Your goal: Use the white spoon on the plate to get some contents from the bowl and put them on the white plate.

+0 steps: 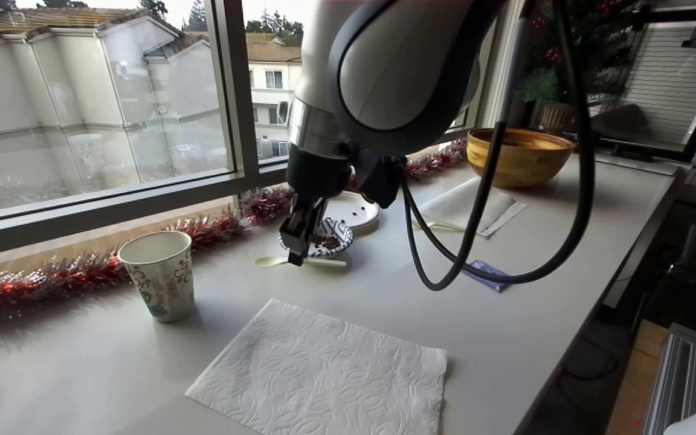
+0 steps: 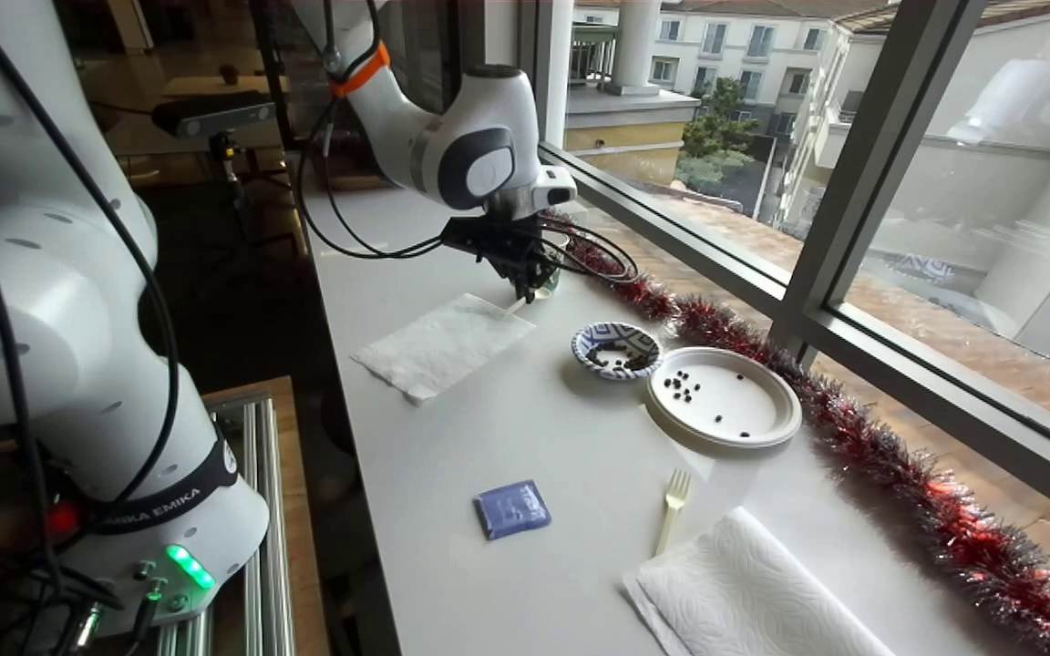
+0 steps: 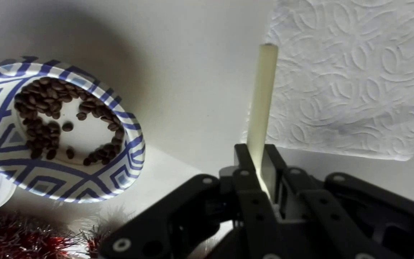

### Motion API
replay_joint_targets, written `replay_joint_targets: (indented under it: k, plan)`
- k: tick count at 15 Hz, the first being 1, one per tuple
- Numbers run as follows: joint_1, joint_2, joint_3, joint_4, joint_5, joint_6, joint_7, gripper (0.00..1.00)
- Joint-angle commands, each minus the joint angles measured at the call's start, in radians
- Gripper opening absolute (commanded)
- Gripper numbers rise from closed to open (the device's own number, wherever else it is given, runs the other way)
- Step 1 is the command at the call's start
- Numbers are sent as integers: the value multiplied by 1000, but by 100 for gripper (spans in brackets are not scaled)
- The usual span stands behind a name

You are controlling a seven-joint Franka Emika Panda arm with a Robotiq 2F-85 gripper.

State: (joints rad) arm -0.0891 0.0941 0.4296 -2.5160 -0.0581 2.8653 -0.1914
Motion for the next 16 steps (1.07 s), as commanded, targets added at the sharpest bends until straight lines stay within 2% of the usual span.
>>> replay_joint_targets:
  k: [1, 4, 5, 6, 9, 10, 12, 16]
  plan:
    - [76, 0, -65, -9, 41, 12, -31, 13]
    - [61, 0, -54, -16, 52, 16, -47, 13]
    - [63, 5, -49, -14, 55, 10, -50, 3]
    - [81, 9, -60, -22, 42, 16, -44, 3]
    - [140, 36, -67, -50, 93, 61, -98, 3]
    - [88, 50, 8, -63, 133, 91, -143, 3]
    - [86, 62, 33, -84, 155, 128, -170, 3]
    - [79, 73, 16, -140, 110, 207, -150, 3]
